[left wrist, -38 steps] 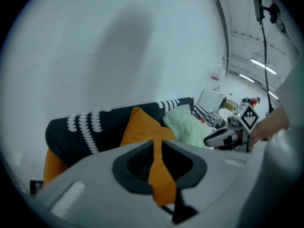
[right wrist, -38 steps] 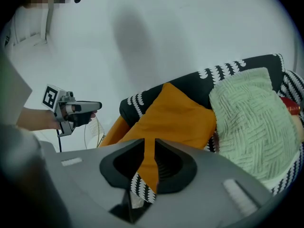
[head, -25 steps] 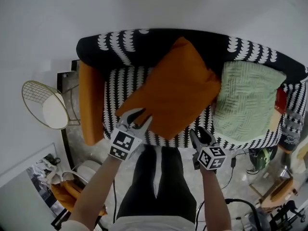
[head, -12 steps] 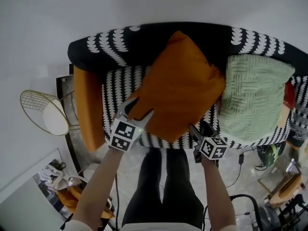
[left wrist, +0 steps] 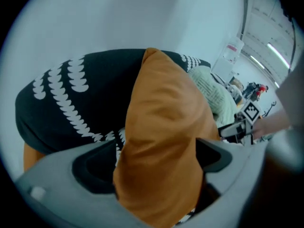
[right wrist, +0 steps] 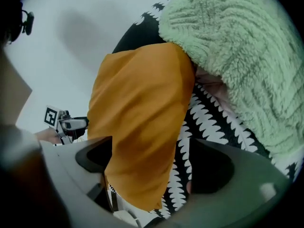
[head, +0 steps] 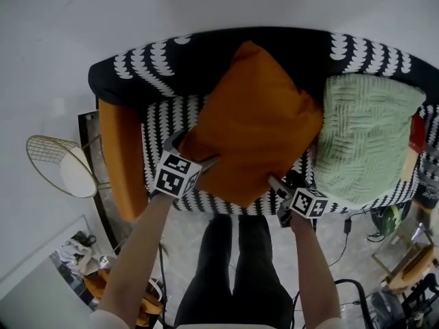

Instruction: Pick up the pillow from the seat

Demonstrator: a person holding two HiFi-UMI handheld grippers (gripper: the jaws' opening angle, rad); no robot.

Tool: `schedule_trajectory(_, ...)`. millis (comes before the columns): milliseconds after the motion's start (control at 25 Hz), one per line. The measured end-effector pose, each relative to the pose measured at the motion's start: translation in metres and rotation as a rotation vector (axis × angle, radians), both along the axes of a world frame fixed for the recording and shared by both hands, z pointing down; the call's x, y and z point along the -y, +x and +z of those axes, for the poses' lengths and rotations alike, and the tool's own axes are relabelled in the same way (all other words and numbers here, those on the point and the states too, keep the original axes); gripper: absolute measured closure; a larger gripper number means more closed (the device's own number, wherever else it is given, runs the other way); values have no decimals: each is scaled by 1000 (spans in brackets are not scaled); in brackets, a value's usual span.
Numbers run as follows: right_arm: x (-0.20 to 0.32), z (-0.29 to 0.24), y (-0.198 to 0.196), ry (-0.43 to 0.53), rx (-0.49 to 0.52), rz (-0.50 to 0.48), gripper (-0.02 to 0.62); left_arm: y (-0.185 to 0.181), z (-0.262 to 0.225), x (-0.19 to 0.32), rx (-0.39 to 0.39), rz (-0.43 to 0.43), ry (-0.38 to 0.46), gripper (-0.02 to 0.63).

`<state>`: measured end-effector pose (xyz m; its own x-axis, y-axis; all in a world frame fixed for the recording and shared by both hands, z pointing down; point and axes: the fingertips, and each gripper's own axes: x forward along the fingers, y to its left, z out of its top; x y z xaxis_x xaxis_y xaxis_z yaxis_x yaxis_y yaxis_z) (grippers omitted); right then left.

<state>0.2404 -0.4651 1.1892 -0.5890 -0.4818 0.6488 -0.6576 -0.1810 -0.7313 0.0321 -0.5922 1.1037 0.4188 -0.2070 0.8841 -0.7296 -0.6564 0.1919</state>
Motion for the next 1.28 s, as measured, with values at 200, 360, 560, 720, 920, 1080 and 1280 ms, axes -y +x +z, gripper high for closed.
schedule_trajectory(200,5,14,-1,3,18,-27,72,2,21,8,4,21,-60,67)
schedule_trajectory(360,11,20,-11,3,37,-38,72,2,35,13,19,38,-87,57)
schedule_trajectory(560,23,29,-34,-17,92,-29,94,-8,53,15,-2,30,-116,49)
schedule_trajectory(720,25,26,-36,3,122,-50,201,4,59,6,-17,49,-127,138)
schedule_trajectory(920,27,8,-47,42,81,-92,292,0,39,0,-35,46,-59,289)
schedule_trajectory(1080,27,-10,-54,56,55,-99,336,-2,19,-5,-50,37,-23,348)
schedule_trajectory(1280,21,-36,-56,71,38,-116,353,-5,-9,-17,-63,12,-16,365)
